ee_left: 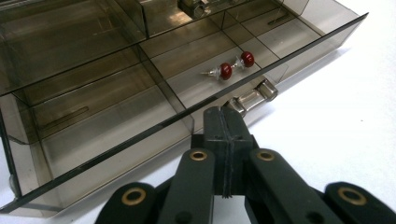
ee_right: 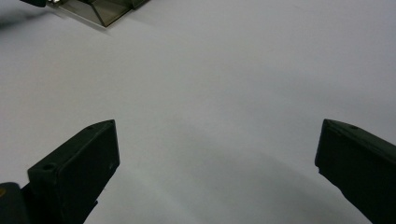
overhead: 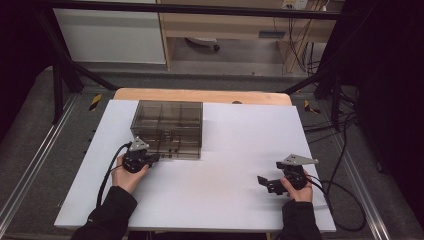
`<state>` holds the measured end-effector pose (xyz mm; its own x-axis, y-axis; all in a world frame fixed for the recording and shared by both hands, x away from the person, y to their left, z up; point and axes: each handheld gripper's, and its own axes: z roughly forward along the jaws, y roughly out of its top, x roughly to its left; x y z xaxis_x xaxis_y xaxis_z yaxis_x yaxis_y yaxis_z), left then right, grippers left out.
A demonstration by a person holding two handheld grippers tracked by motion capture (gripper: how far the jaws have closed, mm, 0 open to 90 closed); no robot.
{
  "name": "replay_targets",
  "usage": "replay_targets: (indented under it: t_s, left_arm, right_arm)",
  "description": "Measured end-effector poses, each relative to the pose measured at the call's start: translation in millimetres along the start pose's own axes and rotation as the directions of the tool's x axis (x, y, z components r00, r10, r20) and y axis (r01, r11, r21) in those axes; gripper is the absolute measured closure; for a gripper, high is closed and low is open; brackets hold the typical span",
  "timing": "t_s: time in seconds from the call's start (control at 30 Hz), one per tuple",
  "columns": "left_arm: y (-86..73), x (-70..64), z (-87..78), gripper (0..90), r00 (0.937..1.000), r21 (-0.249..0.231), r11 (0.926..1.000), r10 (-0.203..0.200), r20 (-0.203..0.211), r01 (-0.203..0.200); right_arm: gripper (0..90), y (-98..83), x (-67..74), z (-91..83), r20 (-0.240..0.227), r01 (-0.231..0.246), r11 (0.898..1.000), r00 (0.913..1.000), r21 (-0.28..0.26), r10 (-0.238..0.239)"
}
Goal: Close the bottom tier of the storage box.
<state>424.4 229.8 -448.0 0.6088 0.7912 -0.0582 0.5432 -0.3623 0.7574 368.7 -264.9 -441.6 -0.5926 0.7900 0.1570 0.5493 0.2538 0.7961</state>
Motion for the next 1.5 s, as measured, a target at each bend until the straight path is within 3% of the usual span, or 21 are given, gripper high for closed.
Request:
replay_targets:
  t_s: [0.7,0.97,1.5]
  left_arm:
    - [2.0,4.5,3.7,89.6,0.9993,-0.034,0.9994,-0.013,-0.034,0.012]
    - [8.8,4.9,6.9,89.6,0.9991,-0.013,0.9999,0.008,-0.043,-0.008]
    - [11.2,10.5,10.3,89.6,0.9986,-0.021,0.9997,-0.013,-0.052,0.012]
  right_arm:
    - [0.4,-0.1,0.3,0.3,-0.002,-0.004,1.000,1.0000,0.000,0.004]
    - [0.4,-0.3,0.4,0.7,-0.002,-0.003,1.000,1.0000,0.006,0.003]
    - [0.4,-0.5,0.8,0.9,-0.004,-0.005,1.000,1.0000,0.005,0.005]
